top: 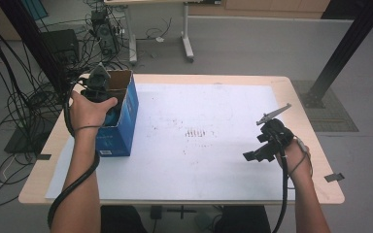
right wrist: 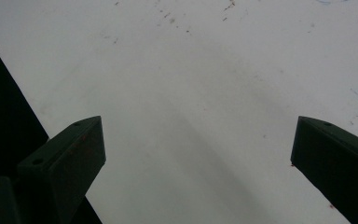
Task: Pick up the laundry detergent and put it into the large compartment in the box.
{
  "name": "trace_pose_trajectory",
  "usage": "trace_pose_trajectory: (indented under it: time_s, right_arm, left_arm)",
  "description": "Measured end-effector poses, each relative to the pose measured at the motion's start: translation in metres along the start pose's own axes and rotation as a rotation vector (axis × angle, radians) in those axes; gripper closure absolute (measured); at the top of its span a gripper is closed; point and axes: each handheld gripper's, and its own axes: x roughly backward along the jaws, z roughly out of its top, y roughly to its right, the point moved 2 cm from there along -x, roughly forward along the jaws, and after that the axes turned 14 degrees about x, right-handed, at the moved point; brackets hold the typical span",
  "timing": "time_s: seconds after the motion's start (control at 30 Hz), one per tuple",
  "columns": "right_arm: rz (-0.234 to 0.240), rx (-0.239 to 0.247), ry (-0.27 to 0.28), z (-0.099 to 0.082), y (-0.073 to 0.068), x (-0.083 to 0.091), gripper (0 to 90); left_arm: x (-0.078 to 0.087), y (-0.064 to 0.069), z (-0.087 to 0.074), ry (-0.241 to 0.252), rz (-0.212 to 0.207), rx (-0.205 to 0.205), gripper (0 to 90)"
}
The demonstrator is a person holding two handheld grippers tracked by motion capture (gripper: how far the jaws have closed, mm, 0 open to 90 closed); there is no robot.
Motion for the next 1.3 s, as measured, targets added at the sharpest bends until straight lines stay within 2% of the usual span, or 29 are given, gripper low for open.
trace_pose_trajectory:
  time_s: [0.57,0.93,1.3]
  right_arm:
    - [-0.003,-0.008,0.006,-0.0023,0.0018,0.0021,2.8]
    - [0.0,-0.002,0.009,-0.0011,0.0019,0.001,2.8]
    - [0.002,-0.004,0.011,-0.0016,0.0018,0.0013,2.8]
  left_arm:
    - [0.0,0.0004,-0.0002,0.003,0.003,0.006,37.6]
    - [-0.0001,0.0002,0.0,0.007,0.014,0.032,37.6]
    - [-0.0004,0.0007,-0.0001,0.011,0.017,0.034,37.5]
